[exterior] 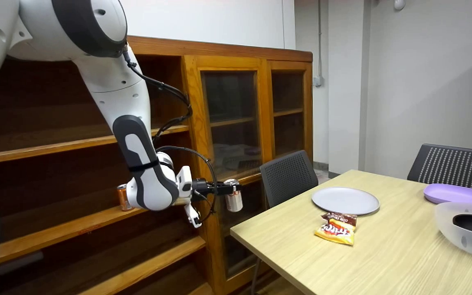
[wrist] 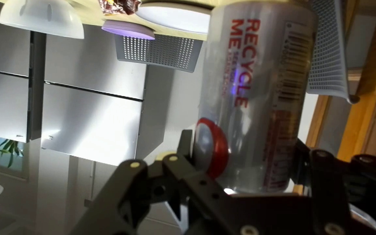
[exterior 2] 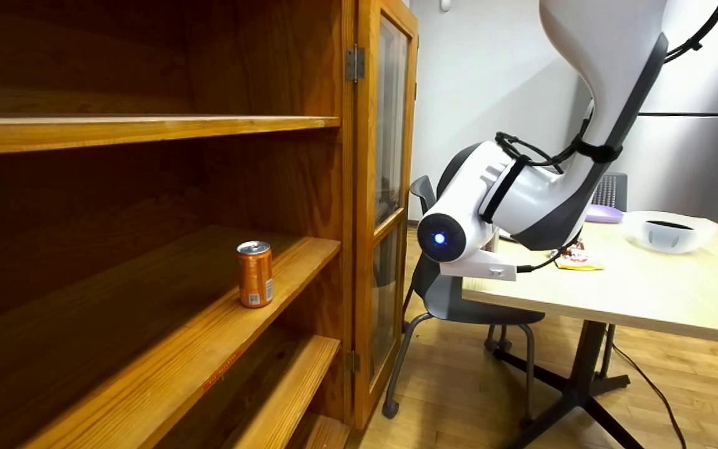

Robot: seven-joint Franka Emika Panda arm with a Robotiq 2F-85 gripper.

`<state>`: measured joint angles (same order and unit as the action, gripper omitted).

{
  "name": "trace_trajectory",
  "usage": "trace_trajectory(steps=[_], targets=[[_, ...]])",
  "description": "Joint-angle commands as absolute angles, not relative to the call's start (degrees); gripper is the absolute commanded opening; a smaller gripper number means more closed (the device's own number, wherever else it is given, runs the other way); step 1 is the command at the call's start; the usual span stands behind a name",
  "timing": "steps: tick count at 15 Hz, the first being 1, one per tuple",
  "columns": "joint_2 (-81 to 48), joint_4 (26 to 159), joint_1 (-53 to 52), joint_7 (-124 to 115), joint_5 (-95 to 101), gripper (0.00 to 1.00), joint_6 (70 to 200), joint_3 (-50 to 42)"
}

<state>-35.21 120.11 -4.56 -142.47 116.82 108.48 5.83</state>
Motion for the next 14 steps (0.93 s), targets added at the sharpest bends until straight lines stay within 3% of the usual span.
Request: trace_trajectory(steps=[1, 14], targets=[[-32.8, 121.5, -6.8, -139.8, 117.2, 0.4, 105.4, 8.1], [-33.3, 120.0, -13.8, -137.4, 118.1, 0.4, 103.0, 13.3]])
